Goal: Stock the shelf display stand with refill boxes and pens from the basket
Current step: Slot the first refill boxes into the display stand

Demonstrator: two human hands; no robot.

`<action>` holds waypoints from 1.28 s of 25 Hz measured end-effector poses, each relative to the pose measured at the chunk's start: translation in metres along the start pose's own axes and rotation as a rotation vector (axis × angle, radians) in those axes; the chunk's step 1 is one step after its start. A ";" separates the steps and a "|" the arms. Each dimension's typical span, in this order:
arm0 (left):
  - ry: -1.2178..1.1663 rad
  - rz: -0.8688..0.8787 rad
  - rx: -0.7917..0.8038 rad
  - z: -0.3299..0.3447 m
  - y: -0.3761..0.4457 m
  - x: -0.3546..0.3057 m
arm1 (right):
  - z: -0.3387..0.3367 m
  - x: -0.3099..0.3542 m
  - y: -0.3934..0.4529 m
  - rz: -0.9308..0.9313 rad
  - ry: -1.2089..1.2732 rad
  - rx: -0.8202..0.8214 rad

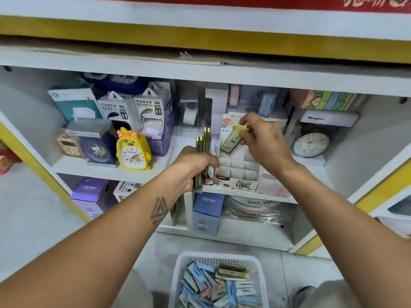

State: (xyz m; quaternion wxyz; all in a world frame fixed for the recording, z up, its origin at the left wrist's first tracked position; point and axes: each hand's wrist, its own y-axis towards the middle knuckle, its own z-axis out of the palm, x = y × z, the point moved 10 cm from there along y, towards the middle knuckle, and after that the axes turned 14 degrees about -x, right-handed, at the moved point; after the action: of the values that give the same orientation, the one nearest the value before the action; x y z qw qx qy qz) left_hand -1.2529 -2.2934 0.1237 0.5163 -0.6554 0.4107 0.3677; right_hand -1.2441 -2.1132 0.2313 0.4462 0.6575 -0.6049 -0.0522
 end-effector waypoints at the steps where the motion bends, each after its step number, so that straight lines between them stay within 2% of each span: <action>1: 0.006 -0.004 0.017 0.002 -0.002 0.001 | 0.007 0.001 -0.001 -0.012 -0.008 0.018; 4: 0.020 -0.001 0.020 0.002 -0.002 0.003 | 0.021 0.000 -0.003 -0.017 -0.016 0.067; 8: -0.044 0.008 -0.041 -0.009 0.002 -0.005 | 0.038 -0.003 -0.013 0.066 0.078 0.157; 11: -0.076 0.022 -0.012 -0.012 -0.002 -0.013 | 0.041 0.005 -0.021 -0.087 -0.146 0.160; 13: -0.117 0.010 0.053 -0.009 -0.005 -0.015 | 0.030 0.008 -0.018 -0.139 -0.306 0.088; 14: -0.127 0.006 0.090 -0.007 -0.007 -0.016 | 0.024 0.008 -0.016 -0.087 -0.257 0.061; 15: -0.133 0.004 0.126 -0.005 -0.010 -0.016 | 0.021 0.003 -0.016 0.049 -0.095 0.064; 18: -0.173 -0.022 0.242 0.005 -0.020 -0.017 | 0.037 -0.003 -0.035 0.561 0.494 0.251; 21: -0.171 -0.034 0.354 0.016 -0.032 -0.017 | 0.036 0.005 -0.047 0.686 0.672 0.340; 23: -0.187 -0.068 0.402 0.020 -0.037 -0.016 | 0.027 -0.001 -0.046 0.755 0.773 0.283; 26: -0.225 -0.099 0.367 0.016 -0.033 -0.016 | 0.010 -0.019 -0.041 0.827 0.834 0.141; 28: -0.222 -0.076 0.299 0.007 -0.028 -0.017 | 0.007 -0.020 -0.039 0.765 0.789 0.145; 29: -0.219 -0.059 0.271 0.003 -0.026 -0.018 | 0.006 -0.016 -0.038 0.668 0.694 0.174; 30: -0.211 -0.036 0.244 -0.001 -0.023 -0.020 | 0.003 -0.007 -0.034 0.473 0.501 0.206; 32: -0.177 0.024 0.187 -0.009 -0.021 -0.024 | 0.004 0.028 -0.034 -0.106 -0.011 0.266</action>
State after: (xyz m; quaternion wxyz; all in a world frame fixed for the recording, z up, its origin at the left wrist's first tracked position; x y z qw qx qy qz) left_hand -1.2428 -2.2957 0.1550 0.6049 -0.5645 0.4037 0.3905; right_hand -1.2134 -2.1437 0.2202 0.3487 0.7415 -0.5733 0.0014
